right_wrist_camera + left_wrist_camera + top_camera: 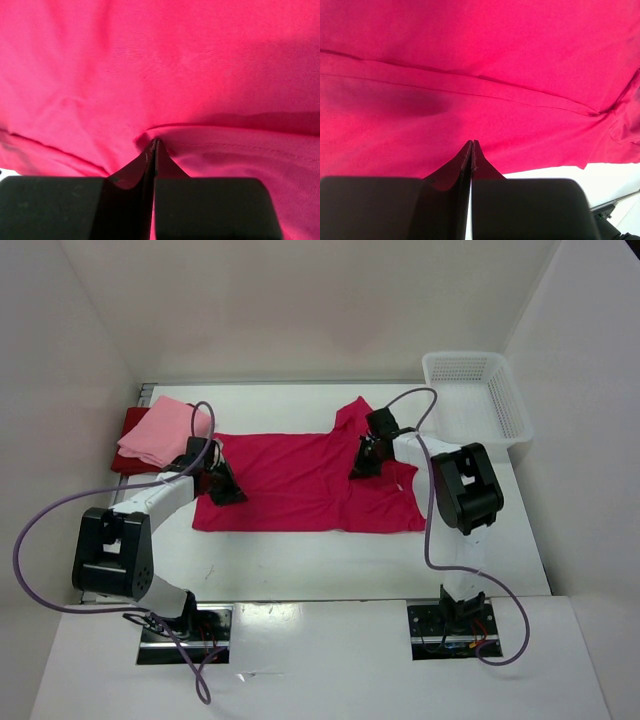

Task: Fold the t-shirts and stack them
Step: Fold the flattened tshirt in 1/3 of the way

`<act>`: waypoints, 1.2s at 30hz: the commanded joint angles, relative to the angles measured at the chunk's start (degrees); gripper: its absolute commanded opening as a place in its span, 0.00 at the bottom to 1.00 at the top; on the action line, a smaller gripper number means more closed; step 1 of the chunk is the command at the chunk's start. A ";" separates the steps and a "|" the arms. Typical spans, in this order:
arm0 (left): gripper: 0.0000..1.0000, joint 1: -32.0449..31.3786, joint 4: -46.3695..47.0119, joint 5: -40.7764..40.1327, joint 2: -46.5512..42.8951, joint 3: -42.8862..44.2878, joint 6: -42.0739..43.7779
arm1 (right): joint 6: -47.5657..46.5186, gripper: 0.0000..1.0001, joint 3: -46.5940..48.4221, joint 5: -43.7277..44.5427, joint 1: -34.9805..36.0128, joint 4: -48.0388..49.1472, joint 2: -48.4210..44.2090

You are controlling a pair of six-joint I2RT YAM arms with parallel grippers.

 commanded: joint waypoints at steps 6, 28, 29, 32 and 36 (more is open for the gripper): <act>0.05 -2.72 -3.02 -4.88 -4.80 3.14 3.32 | -2.09 0.09 2.28 1.41 0.53 -1.37 -8.76; 0.04 -12.04 -4.24 -3.22 9.87 -1.07 -1.25 | 4.06 0.00 -27.49 2.29 6.42 -1.19 -18.61; 0.04 -12.04 -5.04 -3.21 7.69 -2.03 -1.95 | 4.76 0.00 -29.17 1.68 6.42 -1.20 -19.76; 0.04 -10.99 -6.62 -1.11 3.56 -8.09 -3.18 | 8.27 0.00 -36.29 0.45 7.12 -0.67 -24.51; 0.04 -13.18 -10.12 0.57 1.26 -10.49 -5.38 | 14.24 0.00 -41.92 -2.01 9.15 -0.67 -29.17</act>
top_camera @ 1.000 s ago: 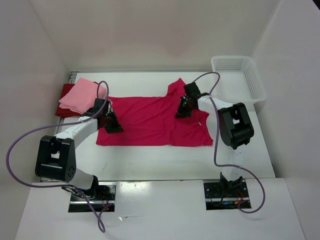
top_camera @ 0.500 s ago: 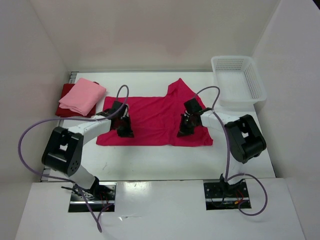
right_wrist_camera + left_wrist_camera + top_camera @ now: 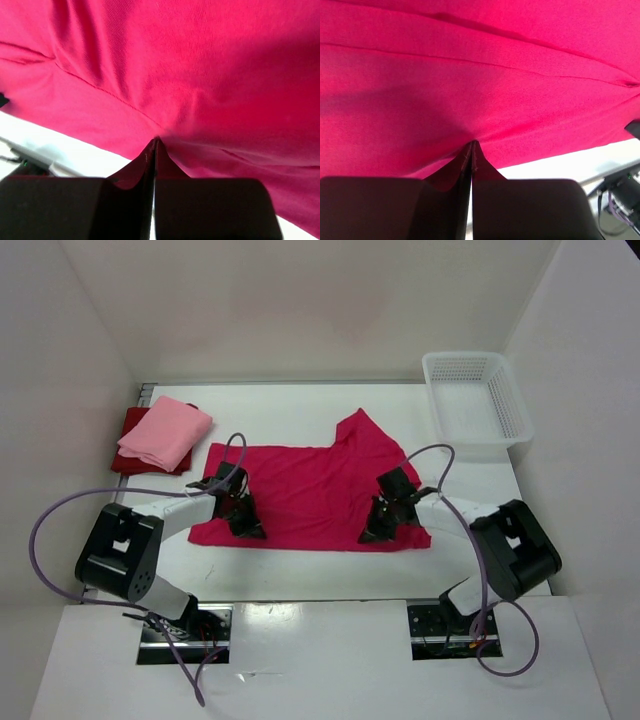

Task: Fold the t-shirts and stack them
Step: Fold the flattened tshirt in 1/3 of the way, then grap the side of the flattened tshirt furthest away from the robot with both arms

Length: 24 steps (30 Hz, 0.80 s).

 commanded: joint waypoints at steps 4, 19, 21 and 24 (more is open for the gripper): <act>0.04 -1.80 -12.10 2.56 -1.13 -1.09 -0.57 | 7.05 0.00 -8.26 -0.87 4.14 -6.27 -6.90; 0.33 14.01 -4.83 -5.93 7.38 28.51 4.53 | -7.35 0.05 20.02 5.28 -3.85 -9.71 -2.97; 0.34 15.07 -2.54 -11.83 12.72 32.55 4.53 | -8.59 0.05 23.36 5.29 -3.85 -8.57 0.01; 0.35 16.65 -2.53 -18.86 19.68 39.39 6.37 | -10.17 0.07 25.39 4.76 -3.85 -7.16 2.83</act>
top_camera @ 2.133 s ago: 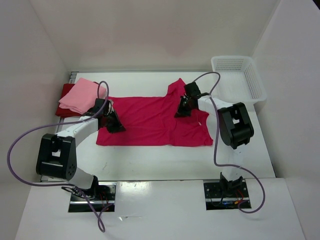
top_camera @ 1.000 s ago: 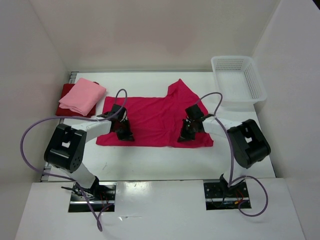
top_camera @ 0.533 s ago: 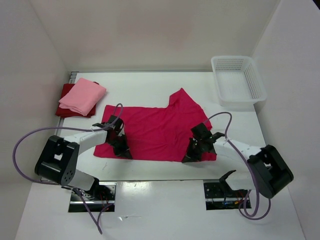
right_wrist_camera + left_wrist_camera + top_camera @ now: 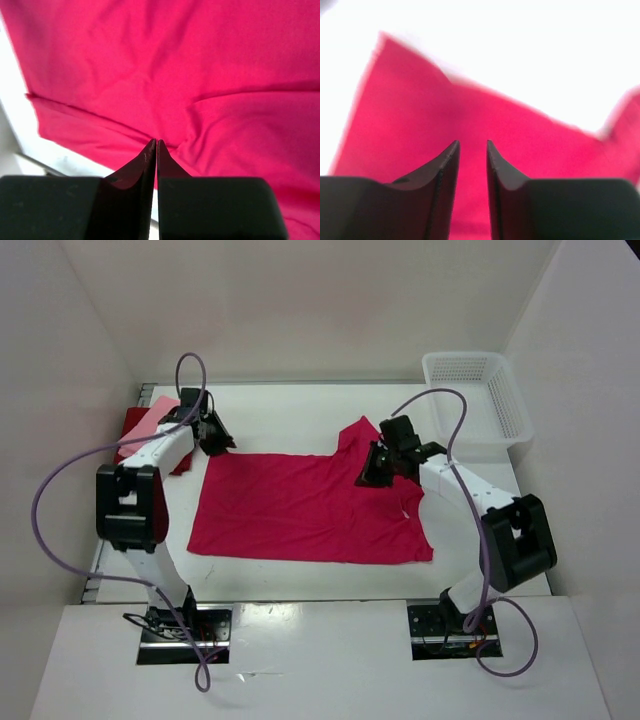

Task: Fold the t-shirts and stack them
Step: Grap the side of the flattened tshirt furthest away from the robot with both arms

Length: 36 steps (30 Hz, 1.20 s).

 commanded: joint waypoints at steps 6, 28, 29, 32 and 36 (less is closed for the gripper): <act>0.48 4.02 2.79 -15.58 12.86 10.25 4.57 | -7.28 0.10 7.21 1.22 -0.02 -0.59 7.38; 0.36 4.02 1.30 -17.35 21.84 14.12 5.80 | -11.06 0.34 21.25 -0.19 -7.83 4.95 19.49; 0.30 4.02 1.30 -16.73 21.84 14.12 5.80 | -11.06 0.33 22.66 0.68 -7.84 4.95 21.09; 0.11 4.02 1.30 -16.20 21.84 14.12 5.80 | -12.38 0.19 28.54 1.22 -8.63 3.11 27.66; 0.00 4.02 1.82 -16.20 21.31 13.07 5.80 | -12.99 0.00 32.52 -0.89 -8.63 1.61 33.13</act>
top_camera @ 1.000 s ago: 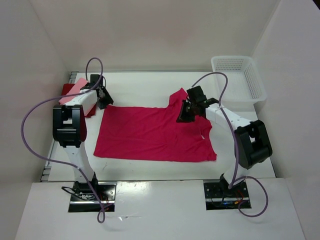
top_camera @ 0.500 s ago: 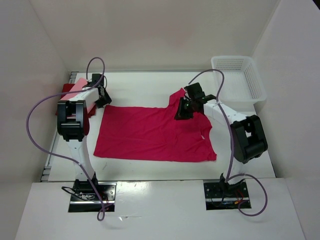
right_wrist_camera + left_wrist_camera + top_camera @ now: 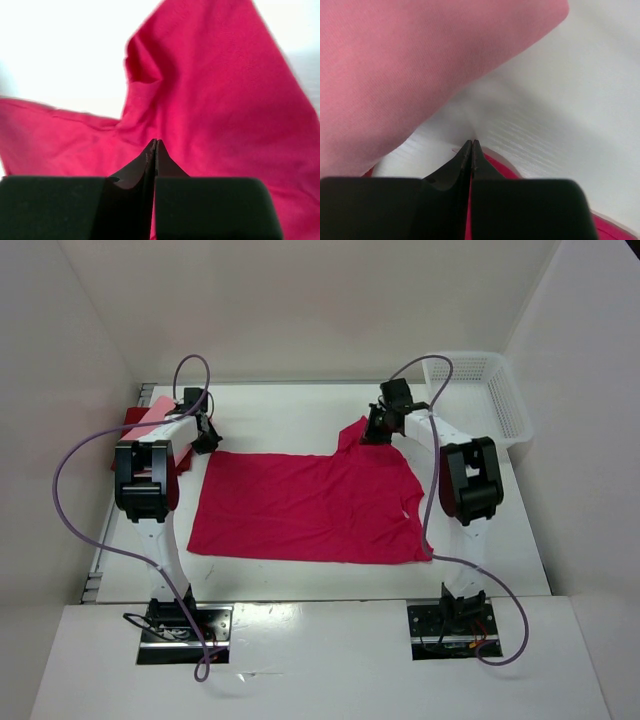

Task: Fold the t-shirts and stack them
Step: Grap the side of the flattened tshirt furthest away from the robot with both arms

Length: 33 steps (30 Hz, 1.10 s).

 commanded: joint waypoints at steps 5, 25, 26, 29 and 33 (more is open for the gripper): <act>0.00 -0.09 1.52 0.41 -0.57 -1.49 0.77 | -0.55 0.01 9.27 -2.51 0.55 -1.28 7.74; 0.00 -0.09 1.52 2.61 -4.35 -2.11 0.77 | -0.02 0.09 44.71 -5.25 3.89 -12.45 25.52; 0.00 -0.09 1.52 2.61 -4.35 -2.11 0.77 | -0.02 0.11 41.39 -4.46 2.32 -10.44 22.98; 0.00 -0.09 1.52 2.61 -4.97 -2.11 0.77 | -3.18 0.18 39.51 1.59 0.38 -10.67 21.73; 0.00 -0.09 1.52 3.14 -5.58 -2.73 0.77 | -6.44 0.29 42.84 9.16 -0.33 -14.28 25.06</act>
